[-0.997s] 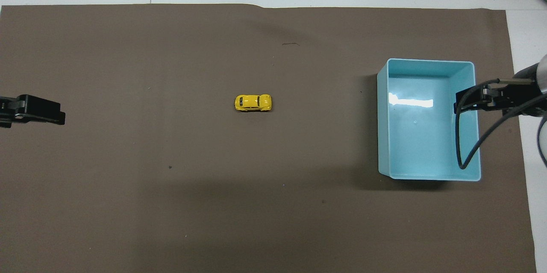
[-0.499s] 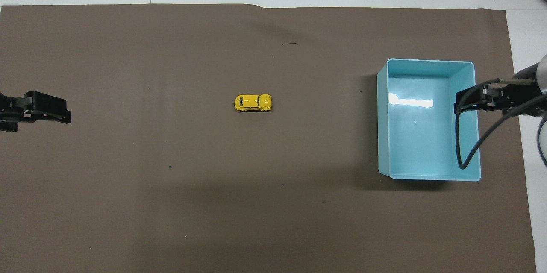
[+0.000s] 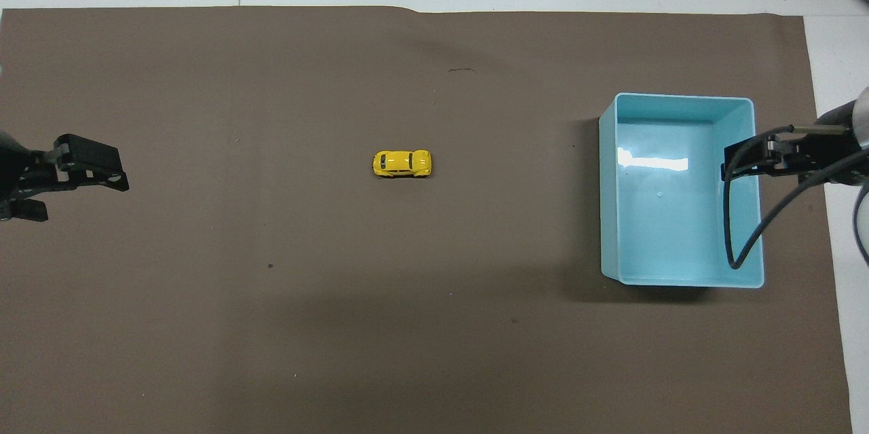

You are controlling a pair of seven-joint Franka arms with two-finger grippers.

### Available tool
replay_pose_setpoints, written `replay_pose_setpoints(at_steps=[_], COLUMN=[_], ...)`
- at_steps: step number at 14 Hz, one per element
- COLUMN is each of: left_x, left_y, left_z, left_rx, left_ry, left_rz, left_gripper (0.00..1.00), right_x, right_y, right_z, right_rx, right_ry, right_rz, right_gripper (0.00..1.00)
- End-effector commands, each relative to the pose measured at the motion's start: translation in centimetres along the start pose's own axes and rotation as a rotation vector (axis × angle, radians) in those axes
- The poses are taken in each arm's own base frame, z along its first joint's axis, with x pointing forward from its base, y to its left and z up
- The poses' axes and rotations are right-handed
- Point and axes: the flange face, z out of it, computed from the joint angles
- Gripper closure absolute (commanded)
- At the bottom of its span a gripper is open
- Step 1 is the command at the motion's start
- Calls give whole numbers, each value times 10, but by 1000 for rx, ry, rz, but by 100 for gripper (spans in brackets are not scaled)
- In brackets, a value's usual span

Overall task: Wind up and store yellow beetle car
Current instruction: 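Reach the left gripper toward the yellow toy car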

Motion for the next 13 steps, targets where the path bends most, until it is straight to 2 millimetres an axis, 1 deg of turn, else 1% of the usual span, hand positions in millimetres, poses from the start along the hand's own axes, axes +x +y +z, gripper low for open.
replay_pose_setpoints(at_steps=[1, 4, 5, 7, 8, 9, 11, 13], left_x=[-1, -2, 4, 10, 14, 21, 28, 30], left_y=[10, 24, 27, 35, 36, 37, 33, 41], left_z=[17, 27, 33, 32, 35, 41, 41, 39], left_rx=[-26, -53, -68, -148, -159, -164, -183, -219], left_ry=[-8, -9, -19, -26, -17, -16, -11, 3], left_rz=[-125, -243, -296, -449, -497, -543, -663, -835], left_gripper=[0, 0, 0, 0, 0, 0, 0, 0], right_x=[-1, -1, -1, -1, -1, -1, -1, -1], right_y=[5, 5, 5, 5, 5, 5, 5, 5], right_z=[-3, -3, -3, -3, -3, -3, -3, -3], right_rx=[10, 10, 10, 10, 10, 10, 10, 10], right_ry=[-2, -2, -2, -2, -2, -2, -4, -4], right_rz=[-17, -17, -17, -17, -17, -17, -15, -15], right_gripper=[0, 0, 0, 0, 0, 0, 0, 0])
